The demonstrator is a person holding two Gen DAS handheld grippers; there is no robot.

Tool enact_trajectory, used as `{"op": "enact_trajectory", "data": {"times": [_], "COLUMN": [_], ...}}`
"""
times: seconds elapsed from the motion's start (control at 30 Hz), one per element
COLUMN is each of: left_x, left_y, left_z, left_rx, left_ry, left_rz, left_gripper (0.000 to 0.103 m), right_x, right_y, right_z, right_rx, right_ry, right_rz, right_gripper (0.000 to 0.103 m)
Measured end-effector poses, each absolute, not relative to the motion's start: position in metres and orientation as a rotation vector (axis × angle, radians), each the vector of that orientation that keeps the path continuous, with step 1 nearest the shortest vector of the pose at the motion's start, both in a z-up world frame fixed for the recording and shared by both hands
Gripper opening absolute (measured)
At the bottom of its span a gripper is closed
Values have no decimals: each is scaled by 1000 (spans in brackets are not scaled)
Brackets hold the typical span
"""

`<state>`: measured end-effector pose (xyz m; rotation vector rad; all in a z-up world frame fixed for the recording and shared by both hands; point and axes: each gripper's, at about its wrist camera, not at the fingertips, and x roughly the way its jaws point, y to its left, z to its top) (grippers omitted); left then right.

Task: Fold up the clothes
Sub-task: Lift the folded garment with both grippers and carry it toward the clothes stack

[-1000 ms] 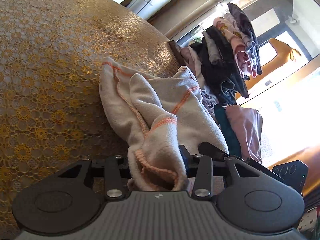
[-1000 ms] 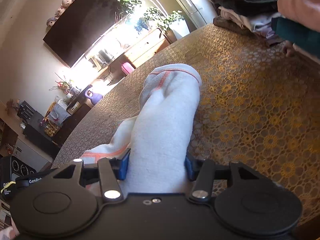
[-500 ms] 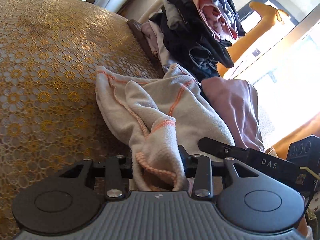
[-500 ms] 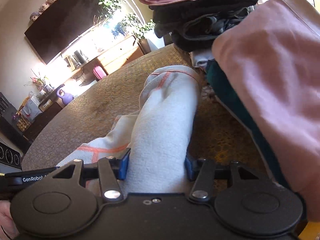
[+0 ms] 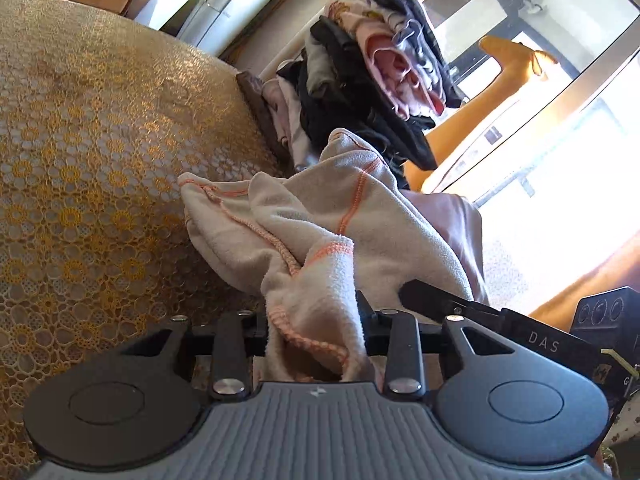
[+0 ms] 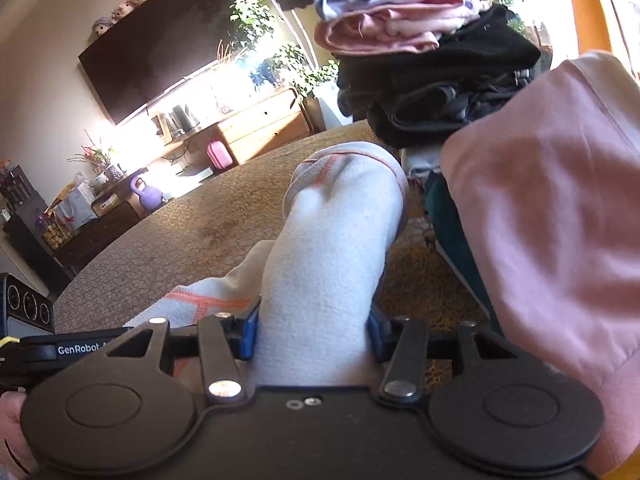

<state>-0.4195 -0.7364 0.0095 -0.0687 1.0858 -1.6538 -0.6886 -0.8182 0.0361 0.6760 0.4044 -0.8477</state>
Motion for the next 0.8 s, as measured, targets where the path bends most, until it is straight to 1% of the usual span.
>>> {"op": "enact_trajectory", "data": {"times": [0.13, 0.27, 0.37, 0.5, 0.67, 0.73, 0.8], "left_x": [-446, -490, -528, -576, -602, -600, -594], "left_y": [-751, -777, -799, -822, -838, -841, -841], "left_z": [44, 76, 88, 77, 44, 31, 24], "left_rx": [-94, -90, -82, -17, 53, 59, 65], "left_ry": [1024, 958, 943, 962, 983, 1008, 1026], "left_rz": [-1724, -1811, -1854, -1879, -1903, -1918, -1915], "left_gripper": [34, 34, 34, 34, 34, 42, 63], "right_x": [-711, -758, -801, -851, -898, -907, -912], "right_y": [-819, -826, -832, -845, -863, -865, -867], "right_z": [74, 109, 126, 119, 67, 50, 40], "right_rx": [608, 571, 573, 636, 799, 839, 871], "right_ry": [376, 336, 313, 324, 297, 260, 230], "right_rz": [-880, -943, -1001, -1053, -1072, -1048, -1042], "right_gripper": [103, 103, 103, 103, 103, 103, 103]}}
